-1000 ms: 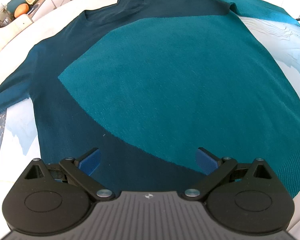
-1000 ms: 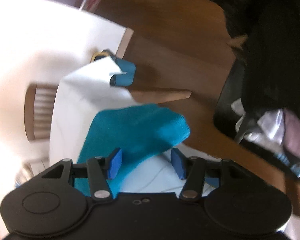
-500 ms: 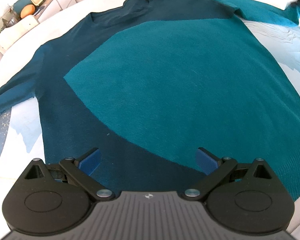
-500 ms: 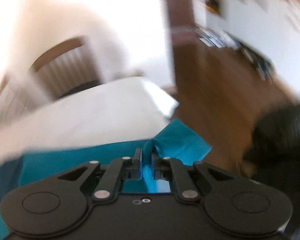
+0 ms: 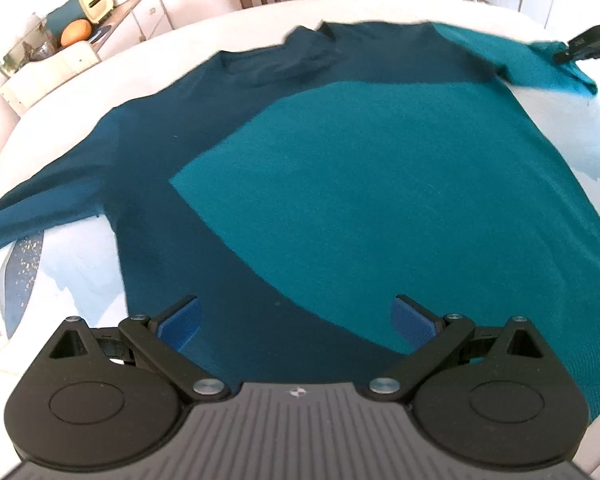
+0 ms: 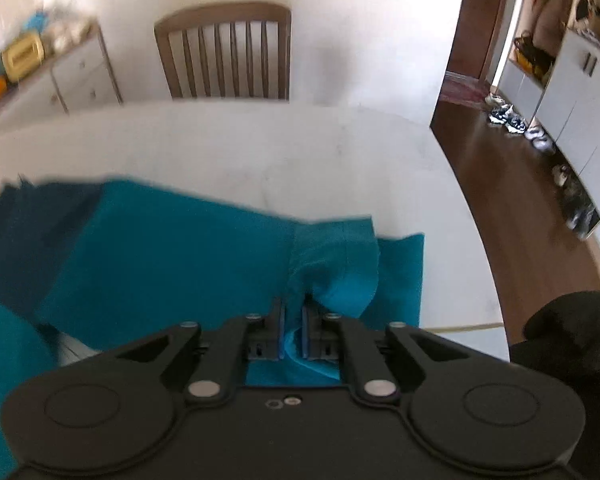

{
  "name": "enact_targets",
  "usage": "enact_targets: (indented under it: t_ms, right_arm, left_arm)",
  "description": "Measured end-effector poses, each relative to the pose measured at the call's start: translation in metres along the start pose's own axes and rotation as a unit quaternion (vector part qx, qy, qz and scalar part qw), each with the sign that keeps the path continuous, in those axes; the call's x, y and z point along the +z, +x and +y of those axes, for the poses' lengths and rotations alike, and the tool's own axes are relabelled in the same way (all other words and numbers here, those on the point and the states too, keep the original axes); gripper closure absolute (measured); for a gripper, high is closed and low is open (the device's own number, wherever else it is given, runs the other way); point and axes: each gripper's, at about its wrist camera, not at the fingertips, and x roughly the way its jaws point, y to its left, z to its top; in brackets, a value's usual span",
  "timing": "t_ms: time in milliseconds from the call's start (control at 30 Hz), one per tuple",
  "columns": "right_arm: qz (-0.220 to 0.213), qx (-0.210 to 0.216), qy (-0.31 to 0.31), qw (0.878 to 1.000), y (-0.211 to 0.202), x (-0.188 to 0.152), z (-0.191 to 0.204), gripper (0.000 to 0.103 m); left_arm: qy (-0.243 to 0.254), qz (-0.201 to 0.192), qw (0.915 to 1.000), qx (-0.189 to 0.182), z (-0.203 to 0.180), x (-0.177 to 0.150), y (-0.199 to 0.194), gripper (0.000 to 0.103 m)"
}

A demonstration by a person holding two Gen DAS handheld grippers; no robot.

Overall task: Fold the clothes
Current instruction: 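Fold the held sleeve and sweater side across the body with the right gripper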

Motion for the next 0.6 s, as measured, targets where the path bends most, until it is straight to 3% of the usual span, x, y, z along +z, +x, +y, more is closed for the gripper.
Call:
enact_targets:
  t_ms: [233,433,600]
  right_arm:
    - [-0.049,0.063,0.015,0.997,-0.064,0.023,0.037,0.000]
    - [-0.059,0.123,-0.045,0.990,-0.081,0.025,0.143,0.000]
    - [-0.017,0.172,-0.126,0.977,-0.070,-0.009,0.247,0.000]
  left_arm:
    - [0.011,-0.022,0.9997,-0.008,0.037,0.001,0.007,0.001]
    - [0.005,-0.038,0.9985,-0.039,0.068,0.004,0.011,0.001]
    - [0.005,-0.047,0.9971,-0.059,0.088,0.004,0.011,0.001]
